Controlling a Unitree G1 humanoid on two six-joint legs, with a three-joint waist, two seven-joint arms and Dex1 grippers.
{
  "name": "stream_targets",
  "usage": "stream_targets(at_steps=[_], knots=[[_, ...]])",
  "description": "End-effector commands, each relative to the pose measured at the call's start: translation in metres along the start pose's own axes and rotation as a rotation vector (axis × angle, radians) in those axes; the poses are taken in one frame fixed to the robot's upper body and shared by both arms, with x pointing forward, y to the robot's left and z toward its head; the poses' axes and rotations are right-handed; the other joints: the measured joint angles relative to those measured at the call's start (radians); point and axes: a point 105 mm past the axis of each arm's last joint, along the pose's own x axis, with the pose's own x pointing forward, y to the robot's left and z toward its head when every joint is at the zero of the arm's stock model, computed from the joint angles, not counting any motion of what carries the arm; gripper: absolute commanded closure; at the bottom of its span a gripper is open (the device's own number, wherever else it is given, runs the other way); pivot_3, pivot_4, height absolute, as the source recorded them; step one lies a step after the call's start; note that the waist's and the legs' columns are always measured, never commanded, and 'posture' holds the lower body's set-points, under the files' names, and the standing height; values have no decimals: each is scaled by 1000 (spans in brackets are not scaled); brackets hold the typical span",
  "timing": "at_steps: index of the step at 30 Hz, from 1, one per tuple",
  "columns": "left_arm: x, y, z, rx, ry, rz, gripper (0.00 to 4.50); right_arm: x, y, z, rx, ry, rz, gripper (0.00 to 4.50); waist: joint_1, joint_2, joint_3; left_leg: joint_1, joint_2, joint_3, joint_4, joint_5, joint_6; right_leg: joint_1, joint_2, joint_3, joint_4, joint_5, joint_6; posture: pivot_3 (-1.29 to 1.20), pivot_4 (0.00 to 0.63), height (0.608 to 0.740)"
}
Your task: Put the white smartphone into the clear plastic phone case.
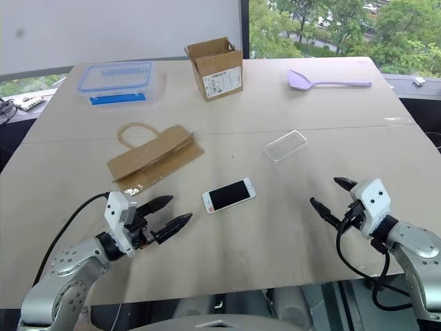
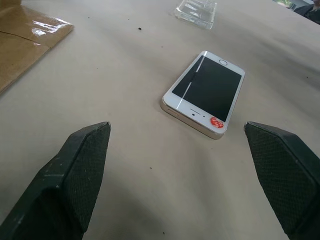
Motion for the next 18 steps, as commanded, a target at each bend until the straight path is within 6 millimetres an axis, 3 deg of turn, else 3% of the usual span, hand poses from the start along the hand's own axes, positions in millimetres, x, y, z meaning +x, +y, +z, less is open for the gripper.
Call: stream_targets(at_steps=[1,8,10,14,18], knots=[[6,-5,21,61,-37,-56,90,-1,4,20,-49,-64,20,0,0,0,0,0,0,0,0,0,0,0,0,0,0,0,0,0,150,740],[24,-20,41,124,-54,-181,90,15,41,37,-93,-94,176,0,5,1,-1,1,0,1,0,0,0,0,1,2,0,0,0,0,150,740],[23,-25,48,130,-66,-215,90,22,59,39,-66,-69,324,0,2,1,-1,0,0,1,0,0,0,0,1,2,0,1,-1,0,150,740],[12,-31,51,150,-61,-270,90,53,77,50,-117,-74,483,0,-6,0,0,0,0,1,0,0,0,0,1,2,0,1,-1,0,150,740],[-16,-37,50,144,-66,-330,90,92,96,52,-226,-49,633,0,-18,-1,0,8,1,3,-1,0,0,3,3,5,1,1,-2,0,150,740]])
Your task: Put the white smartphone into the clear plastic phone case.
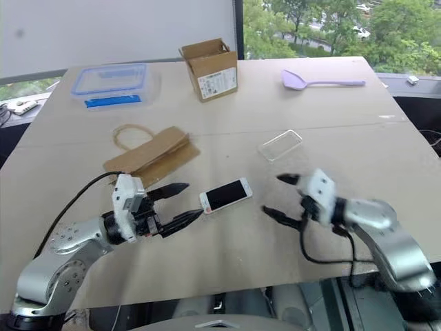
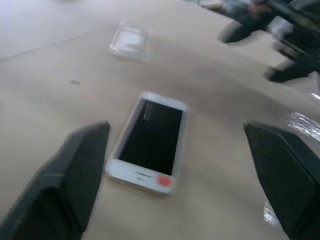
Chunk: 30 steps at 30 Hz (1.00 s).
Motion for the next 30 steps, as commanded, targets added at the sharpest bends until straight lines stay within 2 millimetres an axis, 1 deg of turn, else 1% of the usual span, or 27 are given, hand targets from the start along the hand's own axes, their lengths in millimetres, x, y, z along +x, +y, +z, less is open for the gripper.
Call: stream_targets(at_steps=[1,2,4,6,10,11,12,14,16,18,21,23,26,30], knots=[[-23,-16,16,28,-54,-71,90,27,7,-5,-66,54,157,0,1,0,0,1,0,0,-2,0,0,0,0,0,0,0,0,0,150,740],[-33,-19,18,21,-60,-70,90,38,7,-6,-94,70,204,0,5,0,0,1,0,1,-2,0,0,0,0,0,0,0,0,0,150,740],[-50,-24,21,15,-64,-61,90,51,5,-10,-148,106,271,0,6,-1,1,0,1,2,-3,0,0,-1,0,1,0,0,-2,0,150,740],[-70,-28,24,17,-64,-39,90,65,-4,-15,-195,134,289,0,9,-1,1,0,0,4,-3,0,0,-2,-1,1,-1,2,-4,0,150,740],[-103,-32,28,34,-39,9,90,81,-18,-21,-248,168,303,0,16,-2,1,0,0,5,-2,0,0,-2,-2,1,-1,2,-4,0,150,740],[-109,-32,29,43,-29,20,90,83,-21,-24,-258,187,316,0,15,-2,1,0,0,5,-2,0,0,-2,-2,1,-1,2,-4,0,150,740],[-109,-31,33,56,-24,28,90,85,-21,-28,-264,210,340,0,12,-2,1,0,0,5,-2,0,0,-2,-2,1,-1,1,-4,0,150,740],[-101,-31,40,73,-26,30,90,86,-23,-35,-273,246,376,0,13,-1,2,1,0,6,-2,0,0,-2,-2,1,-1,0,-1,0,150,740],[-80,-32,50,93,-44,21,90,87,-27,-45,-263,334,387,0,14,-1,2,3,0,5,-2,0,0,0,-2,1,-1,0,-1,0,150,740],[-59,-32,58,109,-56,15,90,88,-28,-49,-249,377,415,0,15,-1,1,5,0,4,-2,0,0,2,-2,1,-1,0,-1,0,150,740],[-34,-32,67,125,-56,0,90,87,-26,-56,-166,448,469,0,12,-2,-1,7,0,4,-2,0,0,5,-2,2,0,2,-4,0,150,740],[-24,-32,73,132,-60,-2,0,85,-26,-59,-129,487,477,524,12,-1,-1,7,0,5,-2,0,0,5,-2,2,0,2,-5,0,150,740],[-21,-35,78,135,-61,3,0,82,-27,-60,-111,521,463,1445,13,-1,-1,7,0,5,-3,0,0,5,-2,2,0,2,-5,0,150,740],[-39,-35,79,128,-63,21,0,77,-29,-55,-78,511,407,1463,15,-1,-1,7,0,5,-3,0,0,5,-2,2,0,2,-5,0,150,740]])
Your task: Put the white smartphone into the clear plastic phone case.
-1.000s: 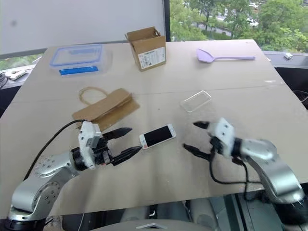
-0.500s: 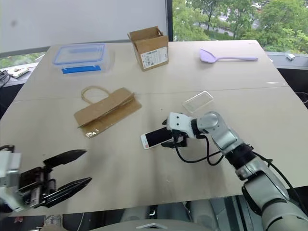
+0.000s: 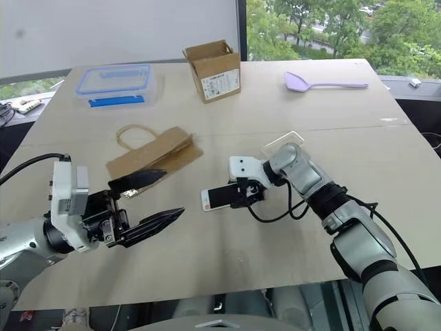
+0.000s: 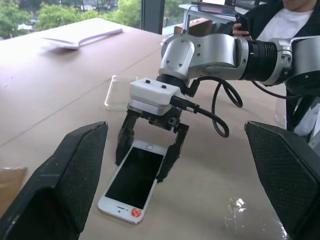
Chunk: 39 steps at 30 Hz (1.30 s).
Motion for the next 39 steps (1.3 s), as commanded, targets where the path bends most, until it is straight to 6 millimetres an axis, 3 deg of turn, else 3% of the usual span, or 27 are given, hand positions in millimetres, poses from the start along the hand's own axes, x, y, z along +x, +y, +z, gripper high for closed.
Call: stream_targets(at_steps=[1,4,10,14,23,25,29,31,34,35,37,39], knots=[[-13,-2,11,41,-23,-1,0,-10,4,-34,128,100,-56,1467,5,1,0,0,0,0,0,0,0,0,0,0,0,0,0,0,150,740],[-23,3,5,30,0,4,0,-26,10,-35,166,73,-127,1482,21,2,1,-1,-1,0,0,0,0,-1,-2,-1,-1,0,0,0,150,740],[17,27,-45,12,91,-35,0,-69,41,-54,271,95,-275,1492,59,5,0,-3,-5,0,1,0,0,-1,-5,-1,-3,-2,4,0,150,740],[54,44,-57,68,160,-57,0,-101,63,-68,405,119,-417,1516,55,2,0,-6,-5,-1,2,0,0,-1,-5,-2,-3,-2,4,0,150,740],[159,89,-52,78,187,-126,0,-157,94,-97,651,197,-760,1611,44,-1,2,-7,-4,-4,2,0,0,-2,-1,-2,-3,-2,5,0,150,740],[179,100,-51,90,188,-130,0,-165,98,-103,641,205,-811,1707,38,-1,2,-7,-4,-4,2,0,0,-2,0,-2,-3,-2,5,0,150,740],[219,119,-54,115,216,-150,0,-166,101,-104,458,125,-725,1714,28,-3,4,-10,-5,-5,2,0,0,-2,0,-3,-3,-3,6,0,150,740],[229,121,-55,137,231,-163,0,-168,100,-110,435,121,-696,1714,21,-4,4,-11,-5,-5,2,0,1,-3,0,-3,-4,-3,7,0,150,740],[162,82,-79,211,157,-331,0,-170,91,-111,355,73,-630,1714,-30,-2,3,-10,-5,-3,-1,0,1,-5,0,3,-4,0,9,0,150,740],[149,69,-82,229,155,-369,0,-170,89,-109,328,57,-609,1714,-42,-2,3,-5,-6,-4,-4,0,0,-4,1,10,-3,0,9,0,150,740],[140,58,-82,236,159,-407,0,-170,85,-107,238,44,-534,1714,-47,-3,6,-1,-9,-12,-8,-2,3,-4,5,19,-2,0,9,0,150,740],[137,51,-81,236,171,-435,0,-170,82,-108,190,45,-480,1714,-23,-1,10,-6,-8,-20,-7,-3,4,-9,8,11,-1,-1,9,0,150,740]])
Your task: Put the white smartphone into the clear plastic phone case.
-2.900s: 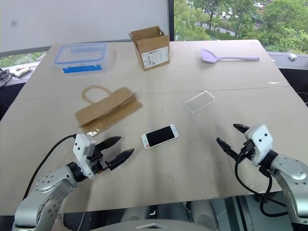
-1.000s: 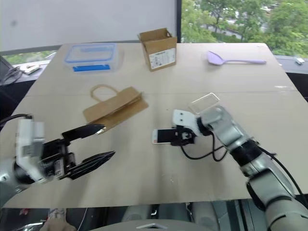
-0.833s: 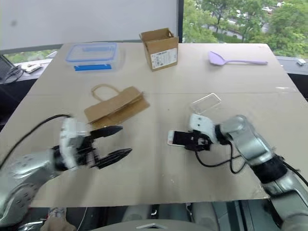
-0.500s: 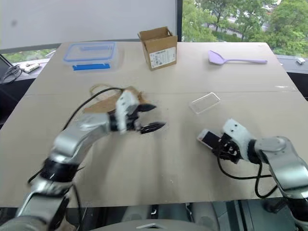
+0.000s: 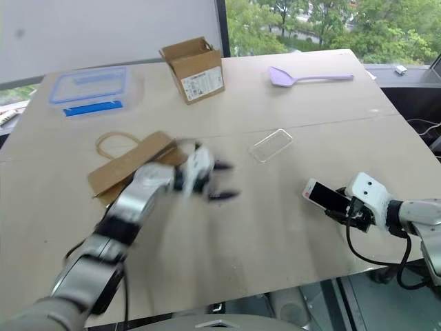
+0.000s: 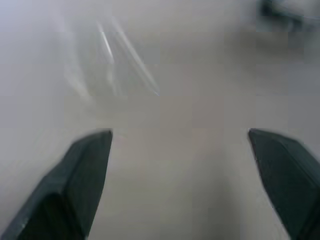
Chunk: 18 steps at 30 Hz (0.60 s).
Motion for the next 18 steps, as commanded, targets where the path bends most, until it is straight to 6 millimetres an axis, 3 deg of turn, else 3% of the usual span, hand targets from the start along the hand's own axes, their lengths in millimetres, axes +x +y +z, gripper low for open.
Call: stream_targets(at_steps=[1,7,11,15,18], knots=[[2,-9,29,100,-34,-63,0,2,-3,20,-170,-72,103,1714,26,5,3,0,0,-1,3,0,0,0,2,0,0,0,0,0,150,740],[13,4,48,103,-83,-13,0,12,-5,30,-194,-122,121,1714,54,6,4,2,-4,-6,10,0,0,9,7,10,1,-4,0,0,150,740],[18,26,80,23,-206,136,0,14,-1,27,-185,-130,99,1714,59,6,4,-2,-6,-5,17,0,0,9,5,13,1,0,6,0,150,740],[14,62,102,-62,-263,332,0,17,3,26,-168,-142,86,1714,60,6,4,-5,-6,-6,21,0,1,9,6,12,1,0,7,0,150,740],[18,61,105,-51,-239,298,0,20,5,27,-156,-154,78,1714,58,6,4,-5,-6,-7,22,0,1,9,6,11,1,1,8,0,150,740]])
